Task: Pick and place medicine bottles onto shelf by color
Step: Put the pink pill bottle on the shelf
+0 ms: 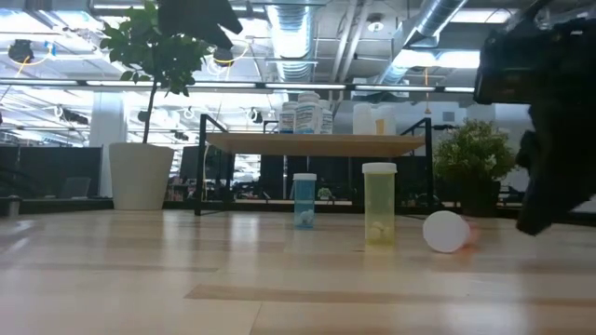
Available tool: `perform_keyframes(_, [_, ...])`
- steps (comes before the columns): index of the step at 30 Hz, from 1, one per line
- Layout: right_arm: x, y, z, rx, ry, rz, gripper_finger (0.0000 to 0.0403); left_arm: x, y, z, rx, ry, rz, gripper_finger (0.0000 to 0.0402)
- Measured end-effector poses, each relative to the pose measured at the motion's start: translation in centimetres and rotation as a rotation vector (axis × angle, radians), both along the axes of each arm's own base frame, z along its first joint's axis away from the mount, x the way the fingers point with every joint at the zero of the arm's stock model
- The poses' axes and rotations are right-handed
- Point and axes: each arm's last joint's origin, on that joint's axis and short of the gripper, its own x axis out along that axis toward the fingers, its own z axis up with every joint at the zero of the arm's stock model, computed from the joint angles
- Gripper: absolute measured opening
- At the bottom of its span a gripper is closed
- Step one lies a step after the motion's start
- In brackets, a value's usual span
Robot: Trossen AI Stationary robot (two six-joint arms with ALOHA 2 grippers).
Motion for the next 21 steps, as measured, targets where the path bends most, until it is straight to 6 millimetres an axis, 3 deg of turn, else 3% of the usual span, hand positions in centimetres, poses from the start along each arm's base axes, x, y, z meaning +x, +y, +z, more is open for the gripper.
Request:
perform_keyframes(9, [2.5,-1.5,-2.0,0.013,-0.018,-0.068,0.0009,-0.1,0.0,-0.1,0.009,0.017,-0.004,0.0224])
perform_keyframes(14, [4.4,-2.3,-1.5,-0.04,-0.046,-0.027,0.0012,-0.1,0.0,-0.1,0.01,0.022,-0.004,0.0224])
perform_keyframes(21, [5.8,-5.0,-1.4,-0.083,-0.061,-0.081,0.0012,-0.1,0.0,-0.1,0.011,0.023,-0.004,0.0224])
